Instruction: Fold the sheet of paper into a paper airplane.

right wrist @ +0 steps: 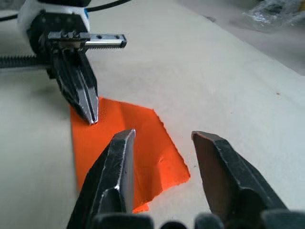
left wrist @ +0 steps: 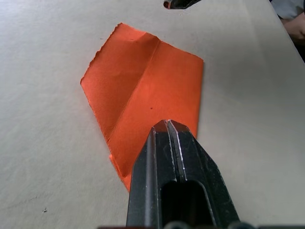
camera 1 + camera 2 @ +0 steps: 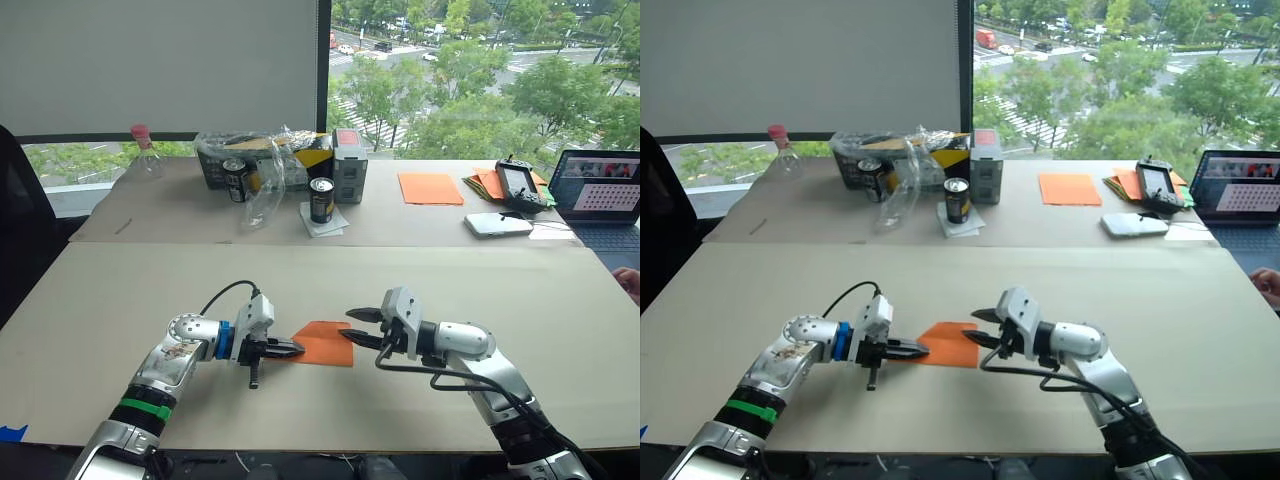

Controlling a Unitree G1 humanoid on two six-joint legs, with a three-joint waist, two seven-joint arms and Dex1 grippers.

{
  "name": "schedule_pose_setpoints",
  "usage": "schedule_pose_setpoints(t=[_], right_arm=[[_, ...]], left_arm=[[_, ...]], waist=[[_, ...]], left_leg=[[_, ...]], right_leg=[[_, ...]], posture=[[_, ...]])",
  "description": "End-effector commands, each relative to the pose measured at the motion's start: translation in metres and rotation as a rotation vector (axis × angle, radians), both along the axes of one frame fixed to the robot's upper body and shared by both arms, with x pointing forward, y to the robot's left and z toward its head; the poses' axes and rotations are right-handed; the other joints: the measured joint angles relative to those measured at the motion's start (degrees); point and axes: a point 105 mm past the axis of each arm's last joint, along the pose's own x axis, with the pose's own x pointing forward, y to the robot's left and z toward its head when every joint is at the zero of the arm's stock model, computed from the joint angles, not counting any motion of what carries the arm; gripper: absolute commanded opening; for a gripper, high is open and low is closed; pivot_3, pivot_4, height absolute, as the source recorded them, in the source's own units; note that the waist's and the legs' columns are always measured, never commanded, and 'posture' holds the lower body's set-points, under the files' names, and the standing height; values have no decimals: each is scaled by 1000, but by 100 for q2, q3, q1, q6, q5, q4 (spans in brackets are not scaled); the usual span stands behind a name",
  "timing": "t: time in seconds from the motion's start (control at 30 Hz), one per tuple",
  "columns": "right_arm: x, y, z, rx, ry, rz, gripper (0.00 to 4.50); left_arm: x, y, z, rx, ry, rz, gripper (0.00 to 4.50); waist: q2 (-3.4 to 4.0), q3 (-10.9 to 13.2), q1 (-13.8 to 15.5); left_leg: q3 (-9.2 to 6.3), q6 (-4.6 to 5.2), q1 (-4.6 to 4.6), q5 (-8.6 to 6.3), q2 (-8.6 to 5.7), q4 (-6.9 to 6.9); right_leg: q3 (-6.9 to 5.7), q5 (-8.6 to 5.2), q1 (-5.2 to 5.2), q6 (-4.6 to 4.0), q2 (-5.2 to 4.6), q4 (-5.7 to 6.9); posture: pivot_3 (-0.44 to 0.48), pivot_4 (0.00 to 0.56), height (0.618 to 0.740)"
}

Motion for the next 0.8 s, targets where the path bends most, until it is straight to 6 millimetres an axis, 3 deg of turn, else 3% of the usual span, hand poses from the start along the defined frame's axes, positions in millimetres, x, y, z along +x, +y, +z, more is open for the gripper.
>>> schedule_pose_setpoints(t=[0.03, 0.43, 0.7, 0.8], right_arm=[[9, -3, 14, 86, 92, -57, 2567], [21, 3, -9, 38, 323, -38, 2567], [7, 12, 0, 98, 387, 53, 2567], [5, 13, 4, 99, 391, 74, 1778]], left_arm=[[-9, 2, -23, 58, 76, 10, 0], [-6, 7, -21, 76, 39, 8, 0], [-3, 11, -24, 95, 18, 33, 0], [-1, 14, -25, 101, 16, 43, 0]], waist=[[2, -1, -2], [7, -4, 3], [8, -4, -2], [8, -5, 1]], left_leg=[[0, 0, -1, 0, 0, 0], [1, 2, -4, -1, -1, 0], [0, 2, -4, -2, -1, -1], [0, 2, -3, -2, 0, -1]], right_leg=[[0, 0, 0, 0, 0, -1], [-1, -1, -1, 2, -1, -7], [-2, -1, -1, 3, -2, -8], [-2, -2, -1, 4, -1, -7]], posture=[[0, 150, 720], [0, 150, 720], [0, 150, 720], [0, 150, 720]])
